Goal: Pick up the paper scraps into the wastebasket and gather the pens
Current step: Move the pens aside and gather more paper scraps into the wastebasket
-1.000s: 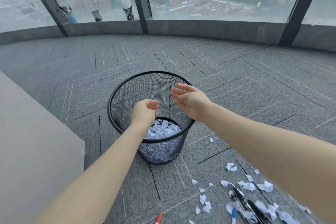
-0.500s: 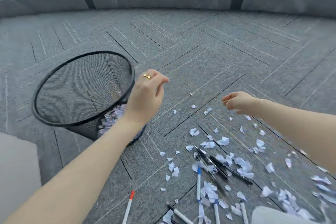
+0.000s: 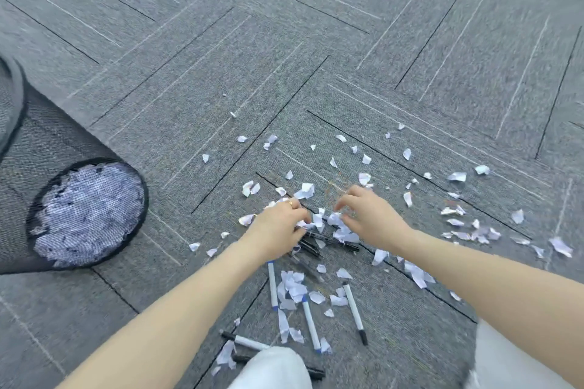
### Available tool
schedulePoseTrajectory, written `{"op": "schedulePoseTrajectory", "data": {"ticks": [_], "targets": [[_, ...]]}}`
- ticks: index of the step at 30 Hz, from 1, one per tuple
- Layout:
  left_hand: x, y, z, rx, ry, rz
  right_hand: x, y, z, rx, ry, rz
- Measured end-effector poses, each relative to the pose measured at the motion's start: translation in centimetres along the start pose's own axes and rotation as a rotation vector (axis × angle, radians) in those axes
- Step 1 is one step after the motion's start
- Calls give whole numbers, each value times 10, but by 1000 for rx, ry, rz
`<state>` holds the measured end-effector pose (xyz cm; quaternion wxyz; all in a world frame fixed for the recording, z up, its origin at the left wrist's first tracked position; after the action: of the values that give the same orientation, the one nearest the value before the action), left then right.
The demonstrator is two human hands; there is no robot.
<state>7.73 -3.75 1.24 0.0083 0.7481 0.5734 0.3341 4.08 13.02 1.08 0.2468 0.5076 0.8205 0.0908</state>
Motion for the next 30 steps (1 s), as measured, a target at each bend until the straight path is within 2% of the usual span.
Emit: {"op": "schedulePoseTrajectory", "data": {"ticks": [4,10,14,17,20,24,30], "targets": [[-2,-2,15,-33,-107,9,13,12,26,166,-96,86],[6,-13,18,-21,-234,87,15,22,52,228,-106,202],[-1,-9,8,73,-287,143,18,26,51,227,-96,168],[-12,3,-7,126,-237,144,21,24,45,220,-69,140],[-18,14,-8,28,-208,107,17,22,44,200,49,42],[-20,16,8,-103,-300,89,8,19,55,108,168,-27],[-6,12,14,-39,-371,58,7,24,62,207,162,34]]}}
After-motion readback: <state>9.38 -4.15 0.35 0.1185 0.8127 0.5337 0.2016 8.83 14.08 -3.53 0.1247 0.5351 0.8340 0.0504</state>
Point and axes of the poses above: each hand's wrist, its own y-axis away from the middle knuckle, its own z-axis out of the palm, x = y × z, the point moved 4 cm from there along -y, towards the middle knuckle, and after that the axes turned 6 degrees about y, right-handed, at the moved point
